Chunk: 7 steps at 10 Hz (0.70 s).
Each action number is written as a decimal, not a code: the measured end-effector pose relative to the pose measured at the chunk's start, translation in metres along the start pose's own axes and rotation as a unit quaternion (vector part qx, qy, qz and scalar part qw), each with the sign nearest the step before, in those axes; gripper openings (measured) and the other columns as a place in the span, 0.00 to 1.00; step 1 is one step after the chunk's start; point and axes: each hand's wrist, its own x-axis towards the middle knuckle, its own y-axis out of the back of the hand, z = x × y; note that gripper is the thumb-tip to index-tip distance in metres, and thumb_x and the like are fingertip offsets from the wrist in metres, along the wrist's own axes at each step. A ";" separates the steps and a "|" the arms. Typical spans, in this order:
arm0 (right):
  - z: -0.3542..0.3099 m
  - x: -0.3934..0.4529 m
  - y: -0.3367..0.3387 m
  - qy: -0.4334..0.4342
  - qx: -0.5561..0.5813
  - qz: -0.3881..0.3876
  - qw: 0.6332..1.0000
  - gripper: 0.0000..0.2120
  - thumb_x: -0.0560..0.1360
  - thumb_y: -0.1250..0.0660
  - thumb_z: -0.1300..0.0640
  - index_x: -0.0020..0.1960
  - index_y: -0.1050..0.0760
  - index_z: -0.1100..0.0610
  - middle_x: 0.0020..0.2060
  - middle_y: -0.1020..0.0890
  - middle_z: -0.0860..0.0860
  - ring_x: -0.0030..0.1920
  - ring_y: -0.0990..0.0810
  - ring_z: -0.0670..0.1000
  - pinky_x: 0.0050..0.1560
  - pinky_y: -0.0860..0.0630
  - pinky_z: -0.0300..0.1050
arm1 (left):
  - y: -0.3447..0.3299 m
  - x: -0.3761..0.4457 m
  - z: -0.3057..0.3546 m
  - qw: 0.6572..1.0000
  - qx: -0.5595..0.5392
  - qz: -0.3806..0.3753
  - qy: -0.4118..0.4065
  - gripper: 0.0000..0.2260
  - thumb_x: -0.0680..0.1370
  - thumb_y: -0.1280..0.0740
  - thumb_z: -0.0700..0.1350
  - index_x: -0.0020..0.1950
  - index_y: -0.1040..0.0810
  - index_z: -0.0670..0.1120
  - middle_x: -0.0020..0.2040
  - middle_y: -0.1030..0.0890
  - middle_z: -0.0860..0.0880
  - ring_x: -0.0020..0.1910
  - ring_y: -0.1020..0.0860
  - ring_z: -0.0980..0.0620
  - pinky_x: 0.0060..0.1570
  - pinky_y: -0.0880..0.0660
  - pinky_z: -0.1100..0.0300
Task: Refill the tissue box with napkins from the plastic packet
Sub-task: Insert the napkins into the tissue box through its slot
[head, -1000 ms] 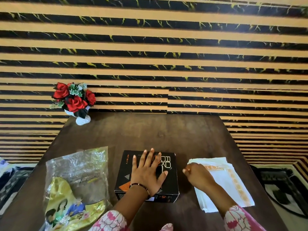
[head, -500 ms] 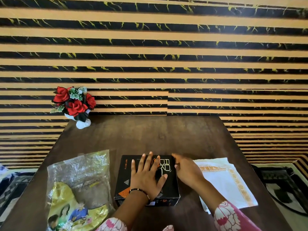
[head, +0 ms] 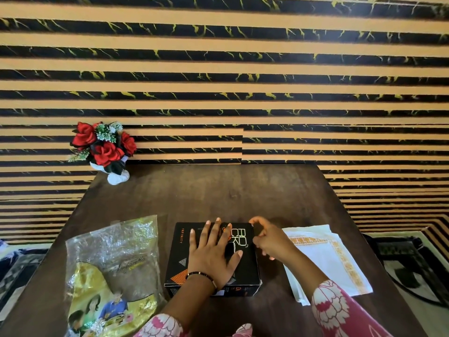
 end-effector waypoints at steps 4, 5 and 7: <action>-0.012 0.001 0.006 0.002 -0.098 0.004 0.995 0.15 0.67 0.36 0.57 0.51 0.32 0.44 0.34 0.25 0.45 0.39 0.23 0.52 0.41 0.27 0.46 | 0.002 -0.002 0.001 1.000 -0.005 -0.004 -0.002 0.28 0.75 0.57 0.66 0.73 0.58 0.59 0.77 0.58 0.53 0.75 0.62 0.50 0.70 0.67 0.43; -0.018 0.001 0.007 -0.003 -0.122 0.006 0.993 0.17 0.68 0.36 0.58 0.55 0.32 0.46 0.44 0.20 0.51 0.46 0.21 0.55 0.47 0.23 0.49 | 0.002 -0.001 0.001 1.000 -0.006 -0.002 -0.005 0.28 0.75 0.56 0.66 0.73 0.58 0.59 0.77 0.58 0.53 0.75 0.62 0.49 0.70 0.67 0.43; 0.014 -0.022 0.006 -0.038 -0.239 0.062 0.968 0.24 0.73 0.38 0.62 0.68 0.37 0.52 0.68 0.31 0.55 0.65 0.28 0.59 0.60 0.28 0.49 | 0.003 -0.003 -0.002 1.000 -0.004 0.002 0.009 0.29 0.74 0.57 0.66 0.73 0.58 0.59 0.77 0.58 0.54 0.75 0.62 0.49 0.70 0.66 0.43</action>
